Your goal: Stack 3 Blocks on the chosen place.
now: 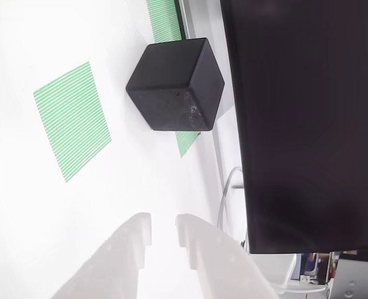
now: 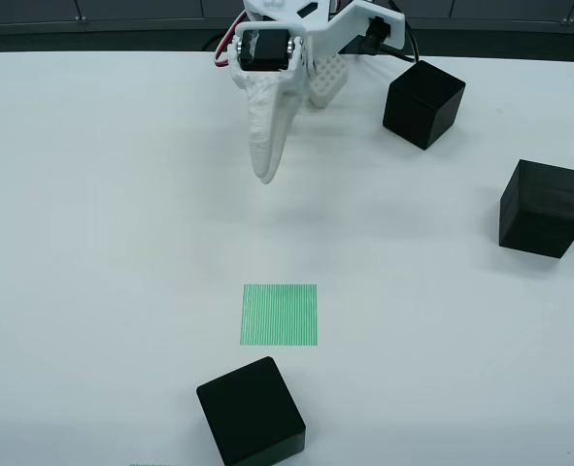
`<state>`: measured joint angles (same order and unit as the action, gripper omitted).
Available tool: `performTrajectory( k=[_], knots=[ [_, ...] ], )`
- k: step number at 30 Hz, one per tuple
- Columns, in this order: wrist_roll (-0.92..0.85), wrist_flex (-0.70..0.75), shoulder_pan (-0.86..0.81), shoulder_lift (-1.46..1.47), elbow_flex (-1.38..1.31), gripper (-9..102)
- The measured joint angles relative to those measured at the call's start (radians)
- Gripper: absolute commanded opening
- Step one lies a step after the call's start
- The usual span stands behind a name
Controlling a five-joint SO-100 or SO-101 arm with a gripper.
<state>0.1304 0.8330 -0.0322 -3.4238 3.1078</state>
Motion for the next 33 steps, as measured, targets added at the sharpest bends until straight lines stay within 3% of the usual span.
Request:
performTrajectory(
  k=[14, 24, 33],
  knots=[
    [0.000, -0.061, 0.020, 0.034, -0.006, 0],
    [0.000, -0.097, 0.029, 0.588, -0.328, 0],
    [-0.008, -0.006, -0.011, 1.052, -0.744, 0]
  ],
)
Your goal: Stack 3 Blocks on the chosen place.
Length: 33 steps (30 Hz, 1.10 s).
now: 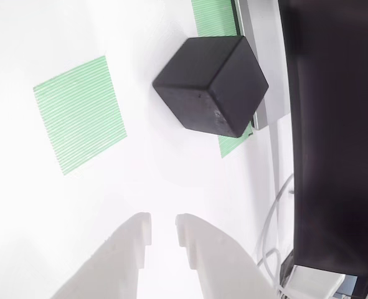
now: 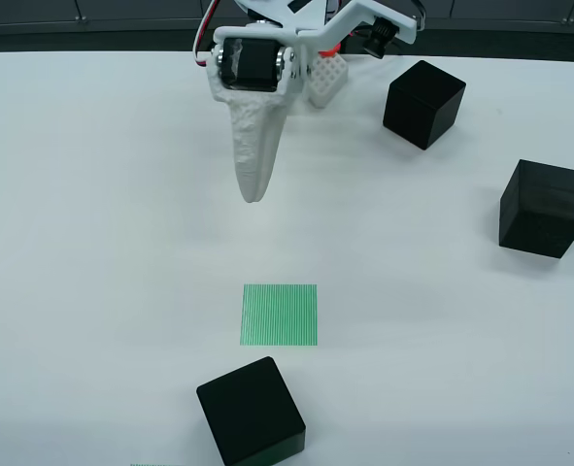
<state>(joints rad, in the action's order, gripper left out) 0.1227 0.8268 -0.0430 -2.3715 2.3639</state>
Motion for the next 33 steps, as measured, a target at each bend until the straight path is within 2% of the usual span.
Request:
performTrajectory(
  k=[3, 9, 15, 18, 25, 29, 33],
  knots=[
    [-0.055, 0.003, -0.008, 0.115, -0.107, 0],
    [-0.275, 0.048, -0.003, 0.331, -0.311, 0],
    [-0.446, 0.081, -0.017, 0.523, -0.479, 6],
    [-0.479, 0.126, -0.012, 0.624, -0.574, 7],
    [-0.531, 0.302, -0.012, 0.841, -0.854, 18],
    [-0.560, 0.339, -0.011, 0.931, -0.957, 24],
    [-0.569, 0.365, 0.009, 1.029, -1.046, 25]
  ],
)
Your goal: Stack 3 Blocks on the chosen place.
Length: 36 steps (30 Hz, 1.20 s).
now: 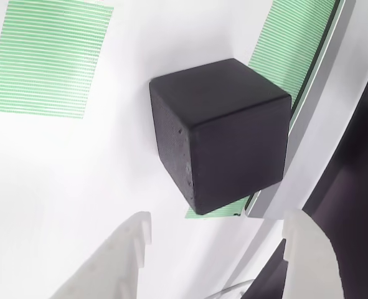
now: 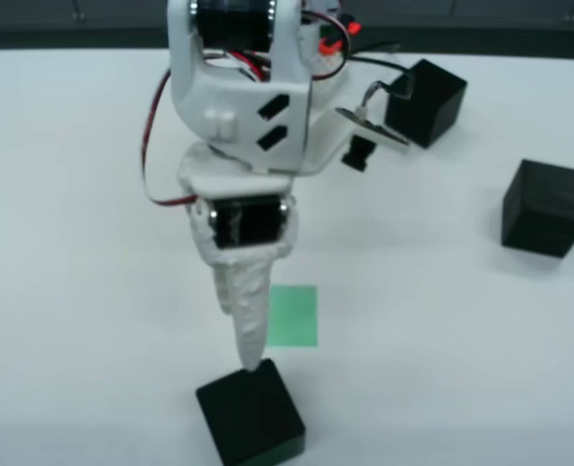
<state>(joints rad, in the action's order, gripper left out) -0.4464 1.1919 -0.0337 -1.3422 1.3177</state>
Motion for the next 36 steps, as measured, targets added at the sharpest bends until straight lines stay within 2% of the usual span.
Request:
performTrajectory(
  k=[12, 36],
  knots=[
    [0.000, 0.109, 0.002, 0.233, -0.291, 29],
    [-0.017, 0.183, 0.046, 0.469, -0.548, 31]
  ],
)
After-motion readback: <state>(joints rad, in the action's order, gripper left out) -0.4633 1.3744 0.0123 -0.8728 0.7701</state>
